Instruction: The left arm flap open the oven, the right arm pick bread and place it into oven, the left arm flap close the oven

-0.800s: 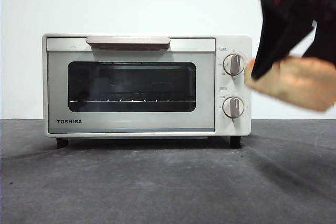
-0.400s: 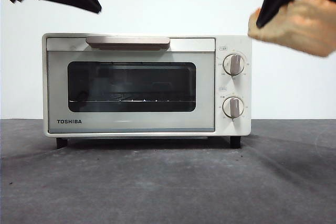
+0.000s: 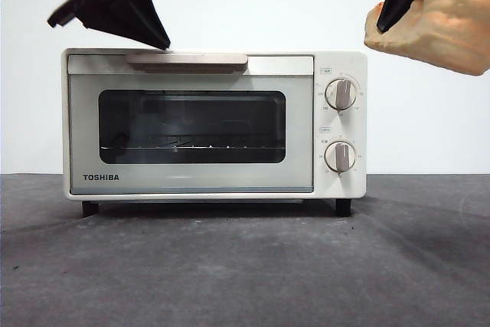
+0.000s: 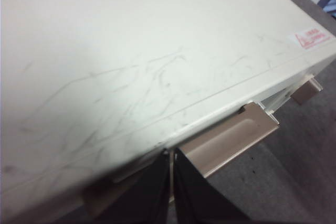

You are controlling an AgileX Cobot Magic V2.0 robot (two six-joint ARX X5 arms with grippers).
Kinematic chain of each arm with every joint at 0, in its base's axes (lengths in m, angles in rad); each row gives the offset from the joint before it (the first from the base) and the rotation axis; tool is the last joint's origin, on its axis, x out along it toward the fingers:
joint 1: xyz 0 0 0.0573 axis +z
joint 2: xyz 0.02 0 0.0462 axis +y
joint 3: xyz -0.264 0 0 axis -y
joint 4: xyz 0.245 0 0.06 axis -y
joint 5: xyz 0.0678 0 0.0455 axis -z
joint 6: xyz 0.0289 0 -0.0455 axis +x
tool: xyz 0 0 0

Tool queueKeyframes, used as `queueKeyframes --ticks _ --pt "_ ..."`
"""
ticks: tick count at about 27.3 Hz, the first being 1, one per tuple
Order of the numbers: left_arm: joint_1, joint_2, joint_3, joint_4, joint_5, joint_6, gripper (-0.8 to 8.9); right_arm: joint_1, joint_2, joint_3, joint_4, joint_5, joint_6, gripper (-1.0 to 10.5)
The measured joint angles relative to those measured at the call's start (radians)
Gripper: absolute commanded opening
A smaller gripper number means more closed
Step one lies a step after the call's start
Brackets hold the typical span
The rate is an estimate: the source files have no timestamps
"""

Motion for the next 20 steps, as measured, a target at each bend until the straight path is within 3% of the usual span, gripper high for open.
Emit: queueKeyframes --ticks 11,20 --pt "-0.036 0.039 0.011 0.019 -0.024 0.011 0.16 0.0 0.0 0.0 0.0 0.0 -0.007 2.2" --pt "-0.097 0.032 0.031 -0.087 -0.015 0.025 0.16 0.0 0.0 0.0 0.0 0.001 -0.019 2.2"
